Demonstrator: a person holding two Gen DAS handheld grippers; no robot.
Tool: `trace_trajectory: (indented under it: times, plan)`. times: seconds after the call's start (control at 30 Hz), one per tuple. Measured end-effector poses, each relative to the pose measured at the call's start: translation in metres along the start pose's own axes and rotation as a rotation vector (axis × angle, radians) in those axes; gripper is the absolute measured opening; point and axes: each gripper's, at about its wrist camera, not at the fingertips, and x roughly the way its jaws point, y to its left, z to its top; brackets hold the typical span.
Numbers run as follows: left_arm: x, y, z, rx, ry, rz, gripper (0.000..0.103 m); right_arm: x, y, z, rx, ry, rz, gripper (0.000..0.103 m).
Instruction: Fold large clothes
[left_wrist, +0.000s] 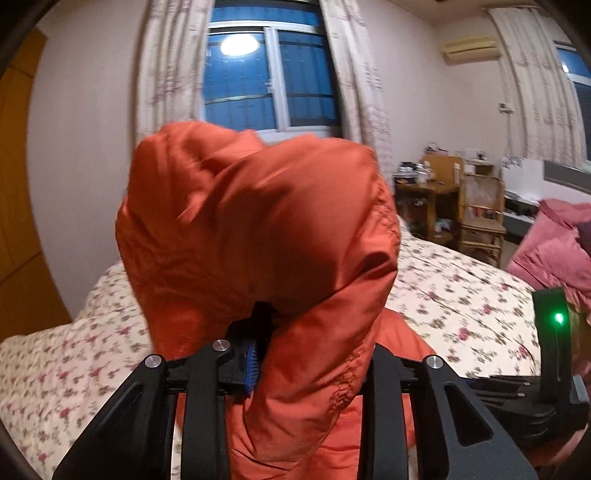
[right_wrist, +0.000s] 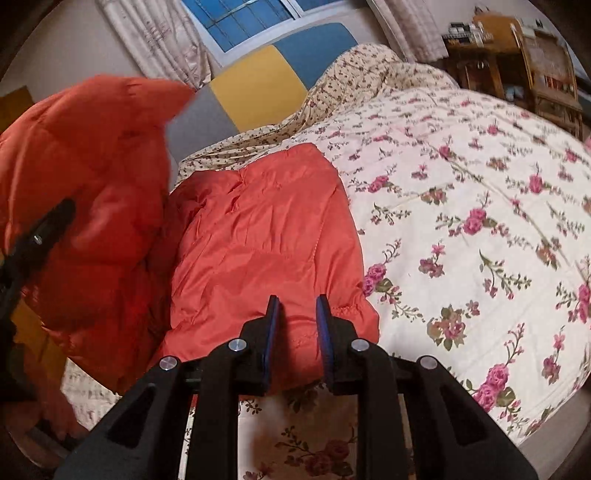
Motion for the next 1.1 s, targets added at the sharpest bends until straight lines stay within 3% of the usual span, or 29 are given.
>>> trace_trajectory:
  times: [0.23,0.37,0.53,0.67,0.73,0.8,0.83,0.87,0.97,1.1]
  plan:
    - [0.026,-0.04,-0.03,0.14,0.067,-0.084,0.033,-0.013,-0.017,-0.001,0.051,0.003,0.026,0.022]
    - [0.034,-0.056,-0.049,0.215,0.082,-0.109,0.036,-0.033,-0.026,0.003,0.098,-0.061,0.004,0.029]
    - [0.04,-0.065,-0.064,0.248,0.092,-0.134,0.045,-0.069,-0.019,0.015,0.085,-0.183,0.086,0.032]
    - [0.044,-0.069,-0.069,0.262,0.084,-0.145,0.05,-0.079,0.004,0.023,0.005,-0.198,0.156,0.042]
    - [0.043,-0.068,-0.07,0.257,0.079,-0.15,0.05,-0.075,0.017,0.025,-0.042,-0.173,0.147,0.042]
    - [0.042,-0.067,-0.071,0.249,0.078,-0.163,0.05,-0.057,0.025,0.028,-0.089,-0.089,0.079,0.037]
    - [0.039,-0.065,-0.071,0.244,0.079,-0.173,0.05,-0.049,0.024,0.027,-0.093,-0.06,0.058,0.024]
    - [0.036,-0.064,-0.072,0.244,0.082,-0.182,0.05,-0.041,0.021,0.027,-0.092,-0.041,0.029,0.018]
    - [0.022,-0.058,-0.076,0.251,0.077,-0.223,0.05,-0.015,0.003,0.021,-0.076,0.054,-0.075,0.009]
    - [-0.001,-0.044,-0.084,0.197,0.074,-0.287,0.05,0.004,-0.012,0.003,-0.044,0.101,-0.079,0.009]
